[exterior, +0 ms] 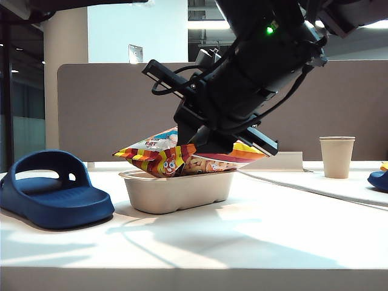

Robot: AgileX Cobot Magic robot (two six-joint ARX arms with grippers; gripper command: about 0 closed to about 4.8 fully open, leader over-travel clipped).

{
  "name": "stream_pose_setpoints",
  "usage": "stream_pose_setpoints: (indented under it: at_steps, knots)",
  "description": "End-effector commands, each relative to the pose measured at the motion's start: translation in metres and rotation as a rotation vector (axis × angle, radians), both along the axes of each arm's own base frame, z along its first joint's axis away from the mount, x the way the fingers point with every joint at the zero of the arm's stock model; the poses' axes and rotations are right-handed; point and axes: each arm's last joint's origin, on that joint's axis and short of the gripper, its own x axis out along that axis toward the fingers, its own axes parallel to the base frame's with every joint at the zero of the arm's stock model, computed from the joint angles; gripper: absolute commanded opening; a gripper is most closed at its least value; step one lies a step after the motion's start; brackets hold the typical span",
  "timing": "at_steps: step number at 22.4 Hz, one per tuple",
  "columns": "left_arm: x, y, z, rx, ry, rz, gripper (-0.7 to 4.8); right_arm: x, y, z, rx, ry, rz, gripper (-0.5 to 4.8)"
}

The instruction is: Pick up a bag of chips and put them in the box.

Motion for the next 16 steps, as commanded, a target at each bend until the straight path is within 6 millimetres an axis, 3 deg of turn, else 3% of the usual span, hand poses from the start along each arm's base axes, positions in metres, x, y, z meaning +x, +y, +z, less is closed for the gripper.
stream_pose_setpoints:
  at_steps: [1, 5, 8, 10, 12, 14, 16]
  knots:
    - [0.0, 0.0002, 0.0025, -0.009, -0.016, 0.001, 1.22, -0.0002, 0.0031, 0.0032, 0.026, -0.011, 0.028, 0.09]
    - [0.0001, 0.0002, 0.0025, -0.008, -0.016, 0.004, 1.22, -0.0026, 0.0057, 0.0011, 0.022, -0.004, 0.042, 0.14]
    - [0.0001, 0.0002, 0.0025, -0.008, -0.016, 0.004, 1.22, -0.0031, 0.0061, 0.0011, 0.021, -0.004, 0.043, 0.65]
    - [0.0001, 0.0002, 0.0025, -0.008, -0.015, 0.003, 1.22, -0.003, 0.006, 0.0011, 0.021, -0.004, 0.043, 0.69]
    - [0.0001, 0.0002, 0.0025, -0.008, -0.015, 0.003, 1.22, -0.0031, 0.006, 0.001, 0.02, -0.004, 0.044, 1.0]
    - [0.0001, 0.0002, 0.0025, -0.008, -0.015, 0.003, 1.22, -0.0032, 0.0061, 0.001, 0.021, -0.003, 0.045, 1.67]
    - [0.0001, 0.0002, 0.0025, -0.008, -0.015, 0.003, 1.22, -0.0034, 0.0064, 0.001, 0.026, 0.002, 0.059, 1.77]
